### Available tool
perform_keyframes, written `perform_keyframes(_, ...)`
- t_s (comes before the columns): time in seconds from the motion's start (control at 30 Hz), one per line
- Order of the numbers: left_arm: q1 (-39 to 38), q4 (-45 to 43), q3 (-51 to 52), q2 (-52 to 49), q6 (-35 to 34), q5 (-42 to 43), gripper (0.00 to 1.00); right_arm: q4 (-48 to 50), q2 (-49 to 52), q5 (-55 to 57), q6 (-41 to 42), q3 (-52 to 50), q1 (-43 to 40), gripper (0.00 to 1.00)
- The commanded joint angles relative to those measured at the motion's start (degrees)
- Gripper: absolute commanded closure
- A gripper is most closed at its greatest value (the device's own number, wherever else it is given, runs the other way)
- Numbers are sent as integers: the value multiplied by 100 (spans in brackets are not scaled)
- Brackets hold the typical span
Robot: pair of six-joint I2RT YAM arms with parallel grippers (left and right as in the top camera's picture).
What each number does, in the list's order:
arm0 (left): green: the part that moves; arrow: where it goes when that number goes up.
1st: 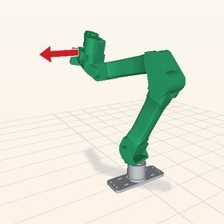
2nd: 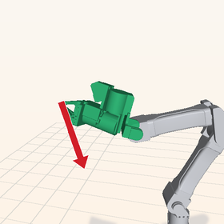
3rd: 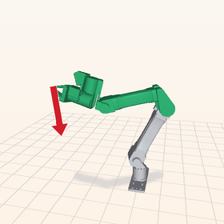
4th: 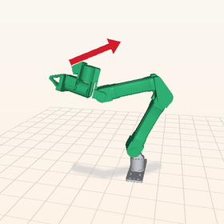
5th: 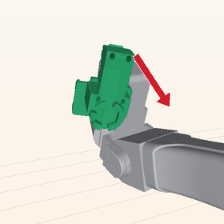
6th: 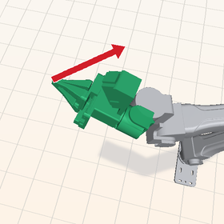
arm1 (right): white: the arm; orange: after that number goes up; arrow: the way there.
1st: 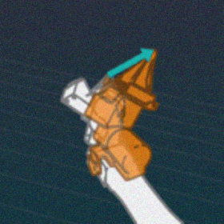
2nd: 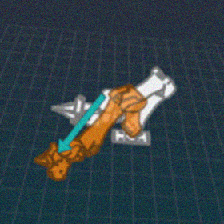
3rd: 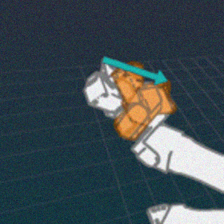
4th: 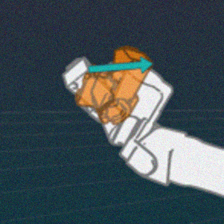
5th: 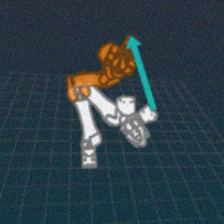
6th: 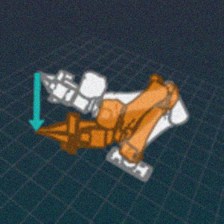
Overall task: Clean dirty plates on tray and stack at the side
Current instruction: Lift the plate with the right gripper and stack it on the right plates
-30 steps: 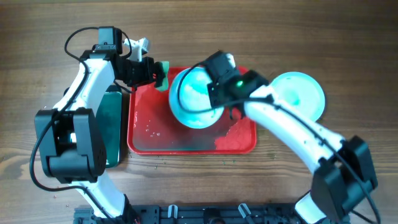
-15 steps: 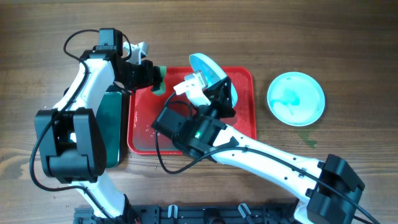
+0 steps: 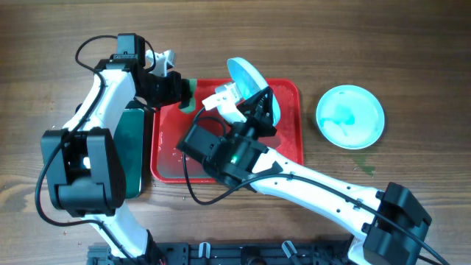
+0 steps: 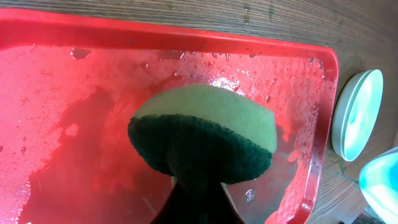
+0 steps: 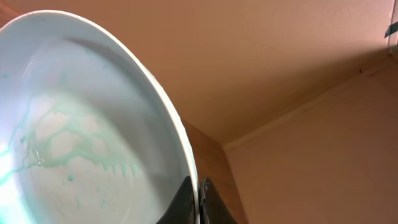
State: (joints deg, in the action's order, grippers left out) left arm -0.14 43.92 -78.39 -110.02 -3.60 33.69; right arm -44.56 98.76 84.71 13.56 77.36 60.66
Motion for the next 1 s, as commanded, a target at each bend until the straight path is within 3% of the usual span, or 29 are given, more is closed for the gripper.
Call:
perform_keyframes(0.0, 26, 7, -111, 138, -31, -35, 96, 33, -74, -367, -9, 37, 13, 96)
perform_keyframes(0.1, 26, 7, -111, 138, -33, -35, 96, -9, -74, -1851, -4, 2, 11, 96)
perform_keyframes(0.27, 26, 4, -111, 138, -33, -35, 96, -201, -142, -2693, 328, 39, 26, 96)
perform_keyframes(0.37, 26, 9, -111, 138, -33, -35, 96, -31, -634, -4953, 339, 70, -131, 96)
perform_keyframes(0.5, 26, 7, -111, 138, -33, -37, 96, -295, -1692, -7499, 334, 70, -1449, 96)
perform_keyframes(0.6, 26, 7, -111, 138, -33, -37, 96, -404, -2302, -8550, 542, 70, -2771, 96)
perform_keyframes(0.7, 26, 4, -111, 138, -33, -39, 96, -1202, -2614, -8566, 1445, 68, -4607, 96)
perform_keyframes(0.83, 24, 7, -111, 138, -33, -146, 96, -1633, -2459, -8137, 1491, -472, -6749, 96)
perform_keyframes(0.97, 24, 7, -111, 138, -33, -146, 96, -1259, -2192, -7836, 1491, -1274, -7499, 96)
